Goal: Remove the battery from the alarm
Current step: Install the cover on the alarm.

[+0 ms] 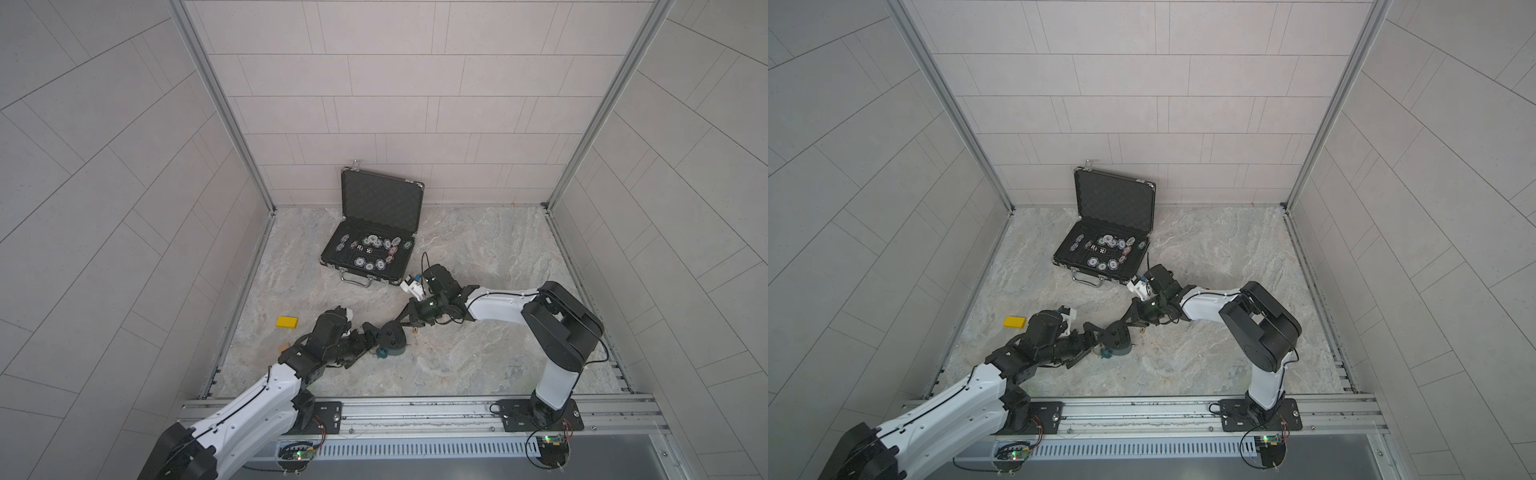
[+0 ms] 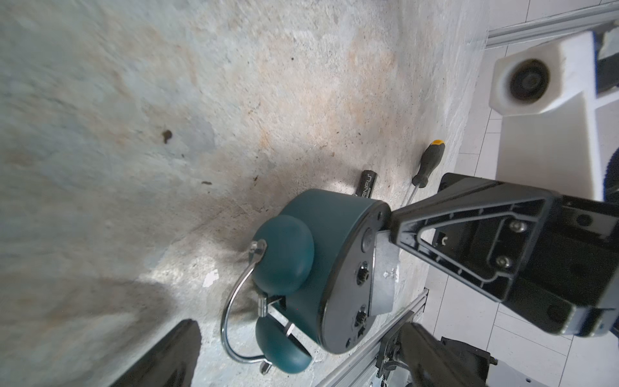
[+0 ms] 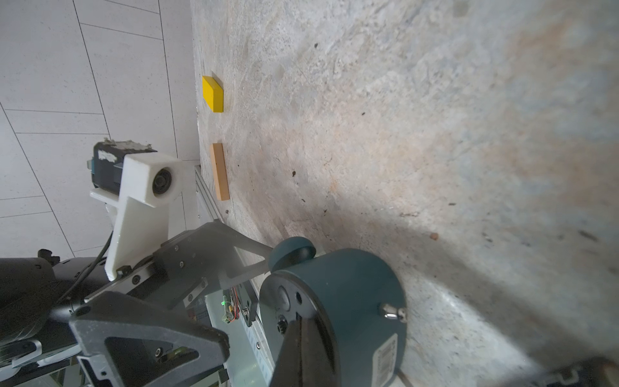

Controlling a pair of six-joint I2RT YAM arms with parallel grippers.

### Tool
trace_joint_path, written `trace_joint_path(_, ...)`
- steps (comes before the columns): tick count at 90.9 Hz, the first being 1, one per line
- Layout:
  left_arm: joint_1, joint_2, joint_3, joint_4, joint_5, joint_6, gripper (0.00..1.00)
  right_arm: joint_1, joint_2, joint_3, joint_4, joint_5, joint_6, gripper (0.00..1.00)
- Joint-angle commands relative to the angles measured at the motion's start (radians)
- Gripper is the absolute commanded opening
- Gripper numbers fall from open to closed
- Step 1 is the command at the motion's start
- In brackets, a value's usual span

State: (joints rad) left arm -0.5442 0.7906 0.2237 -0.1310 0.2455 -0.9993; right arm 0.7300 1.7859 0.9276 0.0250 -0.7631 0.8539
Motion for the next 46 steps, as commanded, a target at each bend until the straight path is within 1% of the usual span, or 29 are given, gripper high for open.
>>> trace_joint_path(1,0.004,-0.008,0.008,-0.019,0.003,0.003,0.95,-0.001,-0.002,0.014,-0.048,0.043,0.010,0.00)
trace_joint_path(46,0.003,-0.007,0.009,-0.018,0.002,0.003,0.95,0.008,0.009,0.027,-0.066,0.047,0.024,0.00)
